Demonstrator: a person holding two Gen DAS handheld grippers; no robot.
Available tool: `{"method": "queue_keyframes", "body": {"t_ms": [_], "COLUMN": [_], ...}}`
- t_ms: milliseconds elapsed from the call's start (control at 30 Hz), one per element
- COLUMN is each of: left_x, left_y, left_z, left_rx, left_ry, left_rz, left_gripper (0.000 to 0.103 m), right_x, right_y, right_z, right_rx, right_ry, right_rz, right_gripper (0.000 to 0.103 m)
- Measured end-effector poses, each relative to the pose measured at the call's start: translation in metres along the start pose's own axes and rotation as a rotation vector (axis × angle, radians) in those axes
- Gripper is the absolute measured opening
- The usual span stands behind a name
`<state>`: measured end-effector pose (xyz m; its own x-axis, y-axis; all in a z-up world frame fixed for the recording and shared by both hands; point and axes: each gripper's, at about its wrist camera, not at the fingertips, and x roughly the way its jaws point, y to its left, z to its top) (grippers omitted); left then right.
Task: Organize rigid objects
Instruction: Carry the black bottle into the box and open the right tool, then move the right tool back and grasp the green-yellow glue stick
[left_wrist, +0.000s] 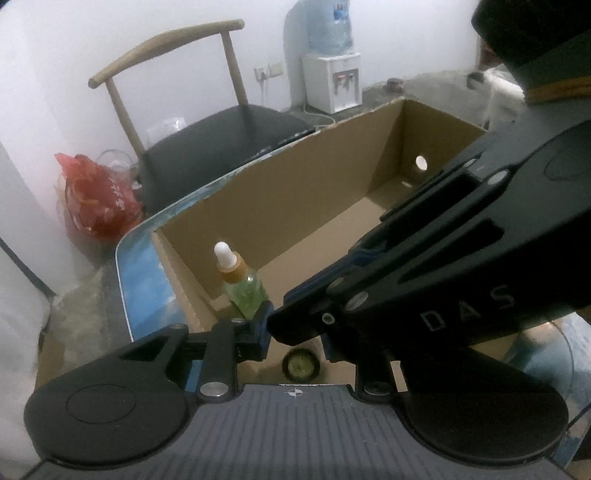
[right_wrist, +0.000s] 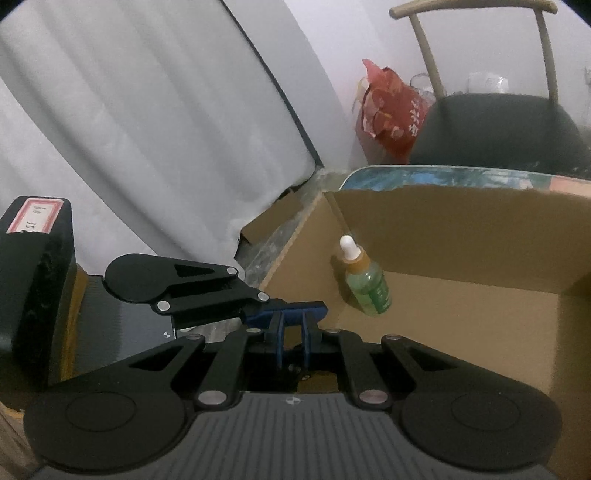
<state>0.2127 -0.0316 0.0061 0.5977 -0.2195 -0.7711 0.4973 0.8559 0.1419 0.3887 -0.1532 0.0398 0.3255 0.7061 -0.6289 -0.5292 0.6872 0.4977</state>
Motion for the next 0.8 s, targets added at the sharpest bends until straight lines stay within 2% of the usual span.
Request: {"method": "queue_keyframes", "body": {"t_ms": [167,300,600,800], "left_x": [-0.004,-0.016,-0.059,-0.104], "left_y": [0.003,0.006,0.010,0.012], "left_z": [0.000,0.000,-0.003,-0.019], "left_rx": [-0.009,-0.021,-0.071,-0.134], "left_ry": [-0.014,-0.054,-0.152,-0.228], "left_rz": [-0.004,-0.010,-0.003,0.006], "left_gripper": [0.029,0.043,0.050,0.054], "right_x": [-0.003,-0.019,-0.080,-0.146], "right_y": [-0.002,-0.001,0.009,0.029], "right_z": [0.002,0.003,0.001,-0.034], "right_rx": [0.010,0.021,0.053,0.060], "right_ry": [-0.002,-0.035,-0.151,-0.268], "right_rz": [-0.004,-0.006,-0.024,-0.040], "right_gripper": [0.010,0.010,0.012,0.012]}}
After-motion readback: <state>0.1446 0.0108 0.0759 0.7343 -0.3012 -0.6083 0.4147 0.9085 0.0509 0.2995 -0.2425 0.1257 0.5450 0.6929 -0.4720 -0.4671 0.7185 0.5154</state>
